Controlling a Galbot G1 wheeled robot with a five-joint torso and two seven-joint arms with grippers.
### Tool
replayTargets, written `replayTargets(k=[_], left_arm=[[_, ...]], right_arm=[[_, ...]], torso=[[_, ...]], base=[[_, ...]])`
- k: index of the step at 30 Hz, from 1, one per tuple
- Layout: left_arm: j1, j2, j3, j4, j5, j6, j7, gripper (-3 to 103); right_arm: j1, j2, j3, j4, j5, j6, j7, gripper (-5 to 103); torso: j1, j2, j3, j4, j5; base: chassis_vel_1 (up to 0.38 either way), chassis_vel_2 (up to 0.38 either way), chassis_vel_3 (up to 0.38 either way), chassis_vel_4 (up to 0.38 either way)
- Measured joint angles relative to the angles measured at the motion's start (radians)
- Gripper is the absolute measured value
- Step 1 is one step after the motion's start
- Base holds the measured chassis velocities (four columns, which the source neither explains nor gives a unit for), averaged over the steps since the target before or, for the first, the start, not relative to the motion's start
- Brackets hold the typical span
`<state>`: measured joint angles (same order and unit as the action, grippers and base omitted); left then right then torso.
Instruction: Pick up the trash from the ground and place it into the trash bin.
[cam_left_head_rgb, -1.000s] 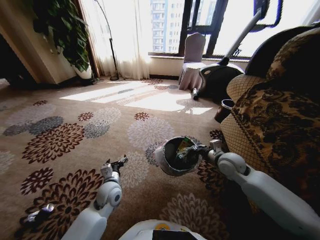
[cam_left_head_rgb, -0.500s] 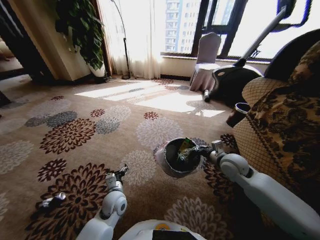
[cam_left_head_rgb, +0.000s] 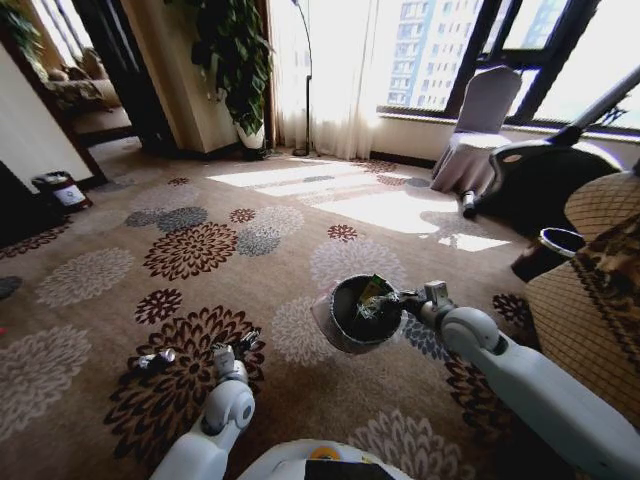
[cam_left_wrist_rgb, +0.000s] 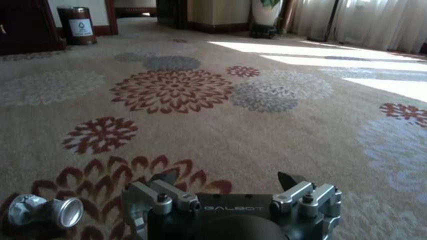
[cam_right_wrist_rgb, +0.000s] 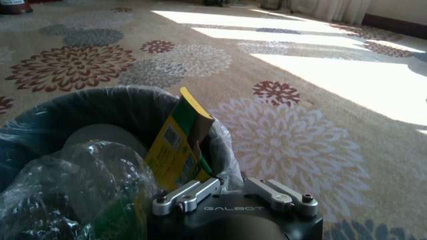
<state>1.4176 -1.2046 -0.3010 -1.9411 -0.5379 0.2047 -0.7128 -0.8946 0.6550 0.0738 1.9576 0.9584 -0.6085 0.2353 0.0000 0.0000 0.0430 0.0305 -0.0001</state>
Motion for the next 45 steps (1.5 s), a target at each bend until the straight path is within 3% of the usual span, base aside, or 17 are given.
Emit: replayTargets(k=[3, 11, 25, 30, 31, 33, 36, 39, 40, 44, 45], left_arm=[[-0.004, 0.003, 0.001, -0.001, -0.001, 0.000, 0.004, 100], [-0.013, 0.010, 0.003, -0.003, -0.008, 0.002, 0.006, 100], [-0.024, 0.007, 0.014, 0.015, -0.025, 0.005, 0.005, 100], [-0.025, -0.002, 0.027, 0.030, -0.075, 0.016, 0.003, 100], [-0.025, -0.004, 0.033, 0.045, -0.111, 0.034, 0.015, 100], [-0.026, -0.004, 0.034, 0.051, -0.121, 0.040, 0.027, 100], [-0.028, 0.003, 0.036, 0.068, -0.152, 0.052, 0.045, 100], [-0.022, 0.011, 0.033, 0.071, -0.216, 0.109, 0.045, 100], [-0.020, 0.017, 0.029, 0.078, -0.224, 0.132, 0.062, 100], [-0.017, 0.108, -0.012, 0.182, -0.147, 0.190, 0.343, 100], [-0.017, 0.108, -0.012, 0.182, -0.147, 0.190, 0.343, 100]], right_arm=[[-0.010, 0.000, 0.000, 0.008, -0.002, -0.001, 0.007, 1], [-0.013, -0.004, -0.013, 0.024, -0.004, -0.004, 0.013, 1], [-0.038, -0.006, -0.011, 0.042, -0.005, -0.006, 0.020, 1], [-0.041, -0.005, -0.010, 0.042, -0.008, -0.006, 0.019, 1], [-0.039, -0.002, -0.016, 0.041, -0.008, 0.003, 0.020, 1], [-0.039, -0.001, -0.018, 0.040, -0.007, 0.006, 0.021, 1], [-0.040, -0.001, -0.019, 0.038, -0.007, 0.009, 0.023, 1], [-0.051, -0.001, -0.012, 0.038, -0.006, 0.012, 0.023, 1], [-0.056, -0.001, -0.007, 0.039, -0.006, 0.013, 0.023, 1], [-0.089, -0.006, 0.023, 0.043, -0.007, 0.017, 0.023, 1], [-0.089, -0.006, 0.023, 0.043, -0.007, 0.017, 0.023, 1]], torso=[[0.000, 0.000, 0.000, -0.0018, 0.0000], [0.000, 0.000, 0.000, -0.0004, 0.0002], [0.000, 0.000, 0.000, -0.0005, 0.0006], [0.000, 0.000, 0.000, -0.0008, -0.0010], [0.000, 0.000, 0.000, -0.0003, 0.0007], [0.000, 0.000, 0.000, 0.0000, 0.0007], [0.000, 0.000, 0.000, -0.0003, -0.0014], [0.000, 0.000, 0.000, 0.0000, 0.0003], [0.000, 0.000, 0.000, 0.0000, 0.0005], [0.000, 0.000, 0.000, -0.0015, 0.0004], [0.000, 0.000, 0.000, -0.0015, 0.0004]], base=[[-0.003, 0.005, -0.020, -0.012], [0.057, 0.039, -0.067, -0.066], [0.240, 0.228, -0.223, -0.235], [0.329, 0.294, -0.323, -0.324], [0.339, 0.310, -0.326, -0.321], [0.317, 0.310, -0.326, -0.306], [0.208, 0.268, -0.225, -0.267], [0.117, 0.163, -0.088, -0.091], [0.064, 0.001, -0.014, -0.048], [-0.054, -0.057, 0.052, 0.044], [-0.076, -0.073, 0.046, 0.055]])
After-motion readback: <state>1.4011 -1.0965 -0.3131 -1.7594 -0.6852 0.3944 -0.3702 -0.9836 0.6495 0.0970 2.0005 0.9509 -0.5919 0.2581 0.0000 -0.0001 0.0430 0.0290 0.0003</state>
